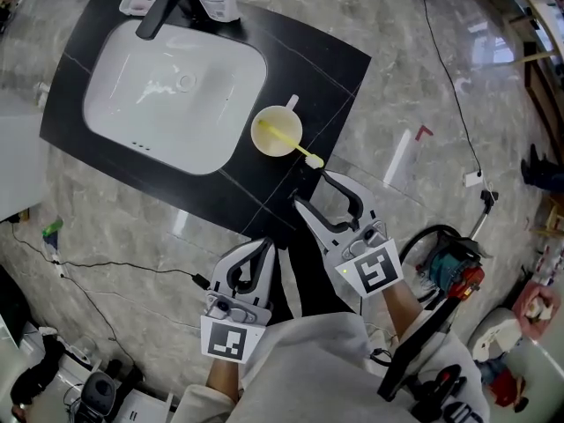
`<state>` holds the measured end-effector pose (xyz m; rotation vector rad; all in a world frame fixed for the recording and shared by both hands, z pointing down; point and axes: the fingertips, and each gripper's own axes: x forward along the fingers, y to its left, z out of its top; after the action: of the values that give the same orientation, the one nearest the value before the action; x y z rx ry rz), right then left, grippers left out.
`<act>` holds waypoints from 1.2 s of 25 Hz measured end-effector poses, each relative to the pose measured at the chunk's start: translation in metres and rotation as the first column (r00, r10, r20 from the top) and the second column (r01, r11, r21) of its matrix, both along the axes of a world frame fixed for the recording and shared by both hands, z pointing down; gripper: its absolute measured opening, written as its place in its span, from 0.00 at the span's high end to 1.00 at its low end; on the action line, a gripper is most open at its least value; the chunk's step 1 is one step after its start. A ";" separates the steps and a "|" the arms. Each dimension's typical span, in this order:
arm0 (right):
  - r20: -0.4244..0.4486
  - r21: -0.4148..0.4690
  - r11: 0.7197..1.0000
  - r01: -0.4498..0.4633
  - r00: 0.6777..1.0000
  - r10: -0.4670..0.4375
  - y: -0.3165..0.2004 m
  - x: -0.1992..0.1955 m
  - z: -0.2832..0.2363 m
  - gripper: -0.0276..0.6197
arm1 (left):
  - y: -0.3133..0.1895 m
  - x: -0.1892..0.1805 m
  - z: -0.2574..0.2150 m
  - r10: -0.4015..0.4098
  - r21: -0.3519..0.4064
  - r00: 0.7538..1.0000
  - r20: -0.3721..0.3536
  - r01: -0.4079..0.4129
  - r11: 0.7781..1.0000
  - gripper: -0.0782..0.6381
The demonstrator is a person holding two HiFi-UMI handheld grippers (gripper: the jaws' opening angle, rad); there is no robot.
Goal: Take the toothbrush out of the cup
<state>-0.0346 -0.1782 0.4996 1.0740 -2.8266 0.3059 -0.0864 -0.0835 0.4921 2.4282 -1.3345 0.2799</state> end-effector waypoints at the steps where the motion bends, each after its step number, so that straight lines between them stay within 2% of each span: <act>1: -0.005 0.006 1.000 -0.001 1.000 0.002 -0.003 0.001 0.002 0.64 | -0.001 0.000 0.001 0.001 0.000 1.000 0.002 -0.001 1.000 0.88; 4: -0.015 0.026 1.000 -0.003 1.000 0.004 -0.013 0.000 0.005 0.61 | -0.001 -0.002 0.002 0.002 -0.004 1.000 0.009 -0.002 1.000 0.89; 21: -0.034 0.060 0.998 0.029 0.999 -0.027 -0.042 -0.012 0.014 0.62 | -0.013 -0.003 0.013 -0.004 -0.050 1.000 0.013 0.005 0.999 0.89; 30: -0.056 0.064 0.998 -0.010 0.998 0.013 -0.048 -0.009 0.019 0.84 | -0.018 -0.003 0.018 -0.002 -0.069 1.000 0.012 0.003 0.998 0.89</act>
<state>-0.0434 -0.2261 0.5181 1.0937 -2.7991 0.1854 -0.0892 -0.1011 0.5096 2.3711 -1.3112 0.3346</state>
